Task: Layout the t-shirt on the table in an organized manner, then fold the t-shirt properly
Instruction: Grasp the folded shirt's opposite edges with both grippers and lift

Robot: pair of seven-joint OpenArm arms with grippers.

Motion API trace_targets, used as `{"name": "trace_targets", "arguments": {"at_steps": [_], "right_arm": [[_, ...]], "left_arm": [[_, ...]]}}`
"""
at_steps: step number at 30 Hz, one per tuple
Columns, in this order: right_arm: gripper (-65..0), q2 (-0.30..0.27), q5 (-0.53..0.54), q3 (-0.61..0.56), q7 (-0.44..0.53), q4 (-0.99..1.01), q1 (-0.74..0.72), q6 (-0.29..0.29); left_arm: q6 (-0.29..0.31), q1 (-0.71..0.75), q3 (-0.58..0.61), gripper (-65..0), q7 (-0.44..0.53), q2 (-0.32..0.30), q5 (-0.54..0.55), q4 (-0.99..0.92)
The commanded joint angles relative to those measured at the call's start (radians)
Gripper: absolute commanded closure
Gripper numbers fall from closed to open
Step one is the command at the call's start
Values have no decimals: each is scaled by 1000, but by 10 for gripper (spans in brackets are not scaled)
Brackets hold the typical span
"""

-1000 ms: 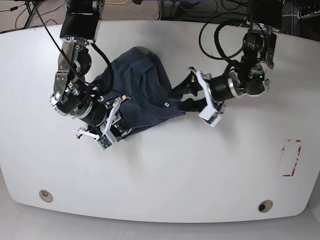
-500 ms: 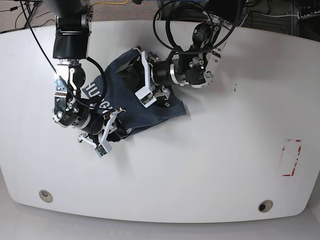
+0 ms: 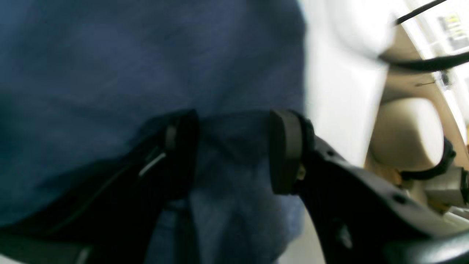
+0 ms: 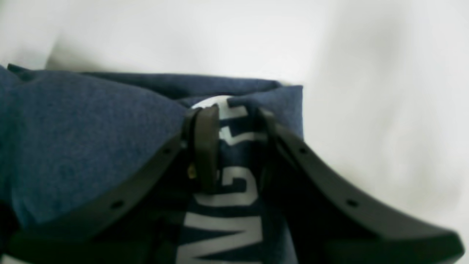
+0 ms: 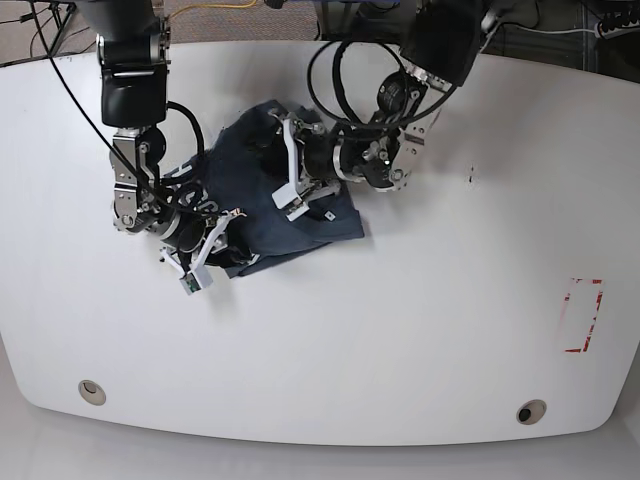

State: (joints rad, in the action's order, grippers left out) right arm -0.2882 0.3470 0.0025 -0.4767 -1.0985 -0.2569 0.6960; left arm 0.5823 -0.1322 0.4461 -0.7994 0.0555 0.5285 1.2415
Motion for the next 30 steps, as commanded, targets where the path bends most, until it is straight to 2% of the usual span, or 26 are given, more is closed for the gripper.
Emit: {"name": "trace_targets", "arguments": {"at_steps": [1, 4, 16, 25, 30], "right_arm": [[-152, -50, 8, 7, 5, -24, 23, 2], [-152, -58, 8, 12, 5, -73, 84, 2], [-152, -33, -1, 236, -60, -345, 380, 2], [-152, 62, -4, 331, -147, -578, 496, 2], [-152, 85, -4, 334, -265, -742, 503, 2]], "left_arm": [[-6, -48, -3, -287, 1, -18, -9, -35], [-6, -70, -3, -287, 1, -61, -9, -39], [-6, -182, 1, -289, -1, -202, -12, -67], [-5, -295, 1, -287, -8, -222, -9, -98], [-5, -335, -3, -287, -51, -225, 31, -26]]}}
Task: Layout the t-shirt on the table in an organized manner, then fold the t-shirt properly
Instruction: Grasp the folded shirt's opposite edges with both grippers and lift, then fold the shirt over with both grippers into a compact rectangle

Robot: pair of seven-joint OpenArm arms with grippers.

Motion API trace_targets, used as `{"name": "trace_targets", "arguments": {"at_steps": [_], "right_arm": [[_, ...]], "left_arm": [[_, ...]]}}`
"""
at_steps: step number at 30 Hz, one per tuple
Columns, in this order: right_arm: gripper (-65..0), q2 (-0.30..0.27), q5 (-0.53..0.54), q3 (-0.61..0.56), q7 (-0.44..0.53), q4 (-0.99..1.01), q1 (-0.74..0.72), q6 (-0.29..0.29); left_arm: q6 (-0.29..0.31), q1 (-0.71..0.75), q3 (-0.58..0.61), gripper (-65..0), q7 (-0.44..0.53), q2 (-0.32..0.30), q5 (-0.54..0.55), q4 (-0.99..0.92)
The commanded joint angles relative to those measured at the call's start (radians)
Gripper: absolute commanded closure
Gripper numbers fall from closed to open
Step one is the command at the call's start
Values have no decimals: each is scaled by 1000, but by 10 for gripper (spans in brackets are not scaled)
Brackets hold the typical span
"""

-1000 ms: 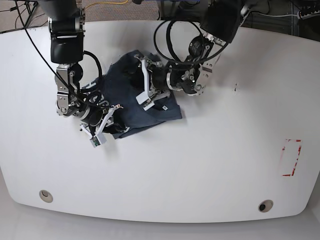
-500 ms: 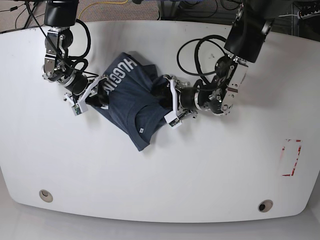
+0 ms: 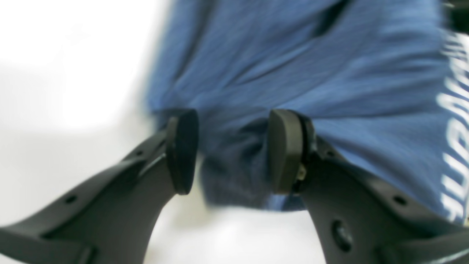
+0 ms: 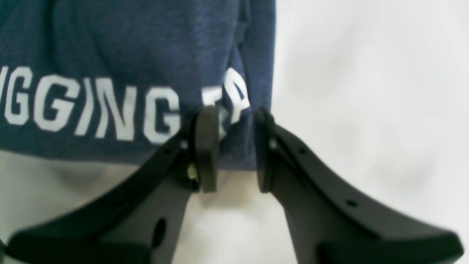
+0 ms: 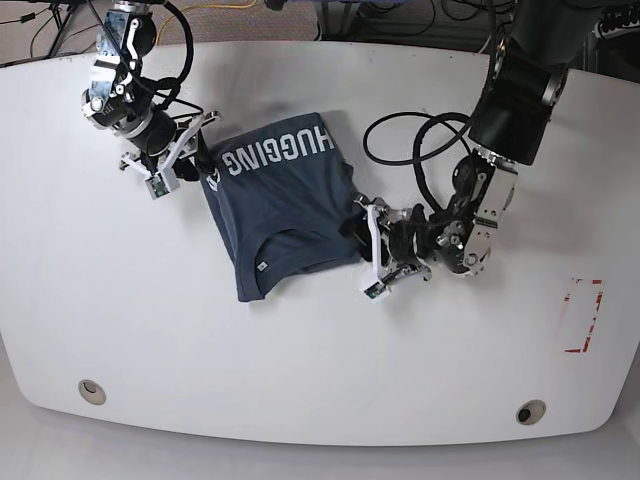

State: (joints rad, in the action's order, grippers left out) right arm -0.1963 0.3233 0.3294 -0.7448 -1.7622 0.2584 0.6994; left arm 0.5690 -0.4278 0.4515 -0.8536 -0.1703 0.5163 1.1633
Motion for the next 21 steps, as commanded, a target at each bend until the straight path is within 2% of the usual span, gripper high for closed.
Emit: {"name": "trace_targets", "arguments": {"at_steps": [1, 8, 12, 16, 21], "right_arm": [[-152, -2, 20, 7, -15, -103, -14, -1], [-152, 51, 20, -2, -131, -201, -57, -1], [-152, 85, -8, -17, -131, -167, -97, -1], [-152, 96, -115, -65, -123, -81, -159, -1], [-152, 97, -180, -83, -31, 52, -204, -1]], "left_arm": [[9, -42, -9, -287, -5, -1, 54, 66], [9, -30, -9, -287, -43, -13, 135, 218], [7, 31, -9, -287, -45, -15, 161, 278], [7, 89, -9, -287, -45, -10, 167, 320], [7, 166, -9, -287, -40, 13, 161, 320]]}}
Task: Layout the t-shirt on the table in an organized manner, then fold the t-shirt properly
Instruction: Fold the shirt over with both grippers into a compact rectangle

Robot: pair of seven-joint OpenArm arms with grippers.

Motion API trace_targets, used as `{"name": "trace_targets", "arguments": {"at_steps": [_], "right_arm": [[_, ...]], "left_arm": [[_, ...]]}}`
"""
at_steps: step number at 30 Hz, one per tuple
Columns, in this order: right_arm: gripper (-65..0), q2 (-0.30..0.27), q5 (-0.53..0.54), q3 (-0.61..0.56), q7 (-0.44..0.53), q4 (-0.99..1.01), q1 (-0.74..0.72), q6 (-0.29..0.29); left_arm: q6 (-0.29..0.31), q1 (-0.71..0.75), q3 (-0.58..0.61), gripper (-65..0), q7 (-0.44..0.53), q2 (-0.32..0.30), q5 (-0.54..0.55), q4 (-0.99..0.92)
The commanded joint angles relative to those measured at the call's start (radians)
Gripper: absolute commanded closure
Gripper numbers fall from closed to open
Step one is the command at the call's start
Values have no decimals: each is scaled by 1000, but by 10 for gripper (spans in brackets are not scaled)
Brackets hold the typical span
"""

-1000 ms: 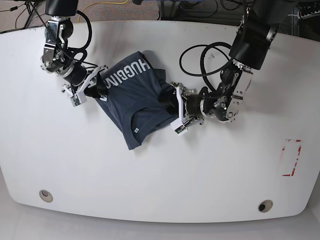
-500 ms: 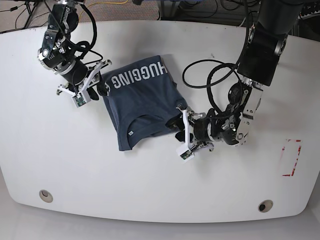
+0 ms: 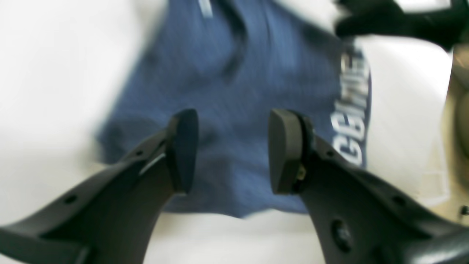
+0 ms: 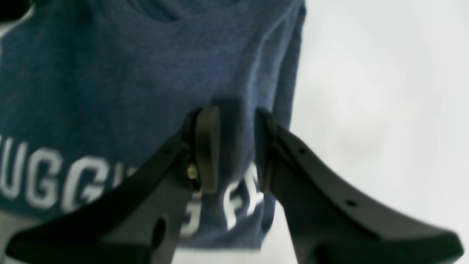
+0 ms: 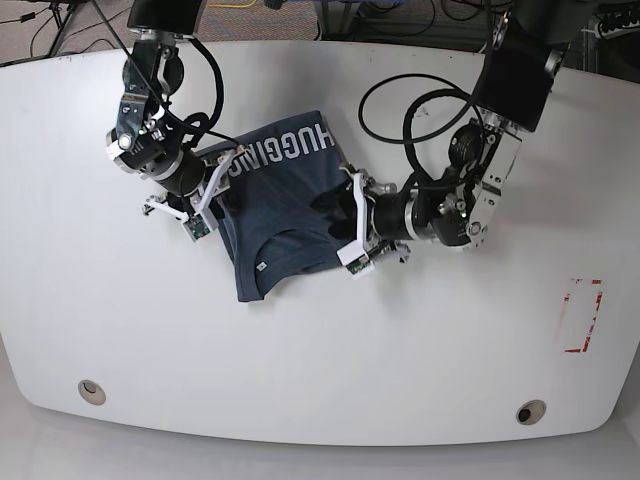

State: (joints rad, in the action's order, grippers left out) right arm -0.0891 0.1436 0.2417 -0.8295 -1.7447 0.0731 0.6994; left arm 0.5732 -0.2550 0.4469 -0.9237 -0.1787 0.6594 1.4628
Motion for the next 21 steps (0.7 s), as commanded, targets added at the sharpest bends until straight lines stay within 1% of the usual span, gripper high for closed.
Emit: {"name": "trace_targets", "arguments": {"at_steps": [1, 5, 6, 8, 12, 17, 20, 21], "right_arm": [[-152, -11, 0, 5, 82, 70, -23, -1], [-152, -24, -3, 8, 161, 185, -40, -1], [-152, -34, -3, 8, 177, 214, -46, -1], [-152, -53, -3, 8, 194, 253, -48, -1], [-152, -64, 1, 9, 201, 277, -45, -1], [-151, -56, 1, 3, 200, 228, 3, -1], [-151, -13, -5, -15, 190, 185, 15, -1], [-151, 7, -6, -21, 175, 165, 21, -1]], "left_arm": [[1, 7, -4, -287, 32, 32, 17, 20], [-2, 49, -4, -287, 39, 41, 15, 3], [-2, 56, -3, -287, 51, 41, 15, -9], [-2, 69, -1, -287, 79, 41, 15, -35], [-2, 72, 0, -287, 124, 41, 15, -115], [-2, 67, 0, -287, 148, 38, 17, -184], [-2, 64, -4, -287, 150, 32, 17, -188], [-2, 62, -4, -287, 150, 15, 17, -187]]}}
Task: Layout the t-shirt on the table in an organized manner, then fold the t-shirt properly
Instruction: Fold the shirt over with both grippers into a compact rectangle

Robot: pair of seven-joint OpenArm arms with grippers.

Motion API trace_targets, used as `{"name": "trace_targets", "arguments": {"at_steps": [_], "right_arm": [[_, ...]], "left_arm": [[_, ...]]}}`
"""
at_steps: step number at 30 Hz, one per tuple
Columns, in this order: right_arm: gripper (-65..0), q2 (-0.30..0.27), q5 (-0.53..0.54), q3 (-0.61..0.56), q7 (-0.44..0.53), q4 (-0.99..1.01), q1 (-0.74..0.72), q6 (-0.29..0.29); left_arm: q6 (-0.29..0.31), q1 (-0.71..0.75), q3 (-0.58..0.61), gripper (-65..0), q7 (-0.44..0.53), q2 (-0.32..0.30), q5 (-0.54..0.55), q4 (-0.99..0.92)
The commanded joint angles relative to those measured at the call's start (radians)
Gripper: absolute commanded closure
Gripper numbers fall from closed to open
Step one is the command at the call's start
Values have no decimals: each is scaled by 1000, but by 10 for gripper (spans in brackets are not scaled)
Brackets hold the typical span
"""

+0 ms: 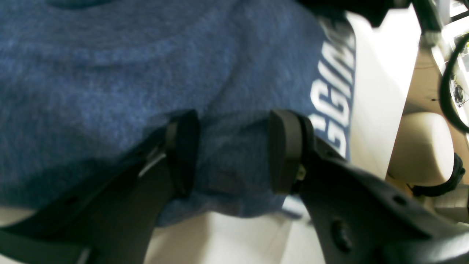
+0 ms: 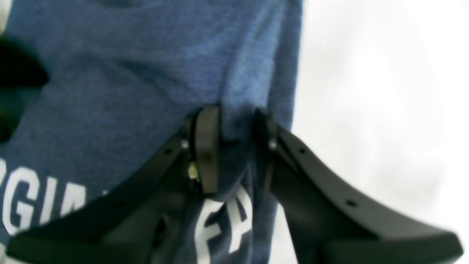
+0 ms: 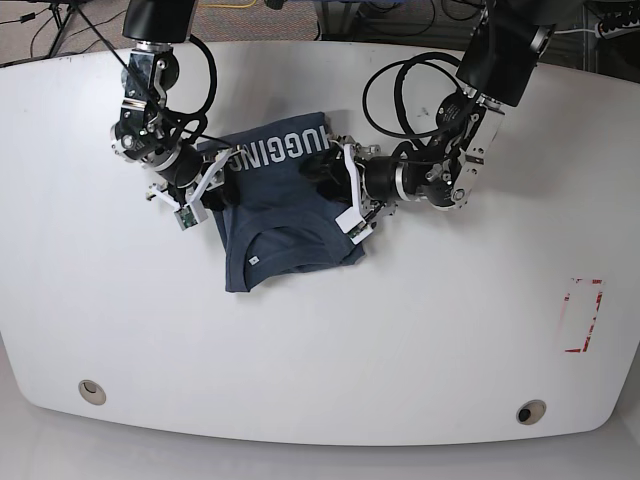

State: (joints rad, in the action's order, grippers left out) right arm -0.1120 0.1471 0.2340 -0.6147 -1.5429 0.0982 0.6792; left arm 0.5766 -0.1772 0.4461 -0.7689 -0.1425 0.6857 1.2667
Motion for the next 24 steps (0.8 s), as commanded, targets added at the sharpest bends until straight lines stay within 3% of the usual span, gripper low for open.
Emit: {"name": "trace_targets", "arguments": {"at_steps": [1, 14, 19, 24], "right_arm": [[-151, 39, -16, -17, -53, -52, -2, 19], [-151, 174, -148, -20, -92, -109, -7, 19], [-151, 173, -155, -12, -95, -172, -7, 19], [-151, 107, -152, -11, -124, -267, -1, 19]], "left_arm": [[-5, -15, -3, -287, -5, -38, -8, 11], [-5, -41, -3, -287, -8, -159, -2, 124], [-5, -43, -5, -287, -10, -162, -2, 218], [-22, -61, -5, -287, -8, -139, -5, 291]]}}
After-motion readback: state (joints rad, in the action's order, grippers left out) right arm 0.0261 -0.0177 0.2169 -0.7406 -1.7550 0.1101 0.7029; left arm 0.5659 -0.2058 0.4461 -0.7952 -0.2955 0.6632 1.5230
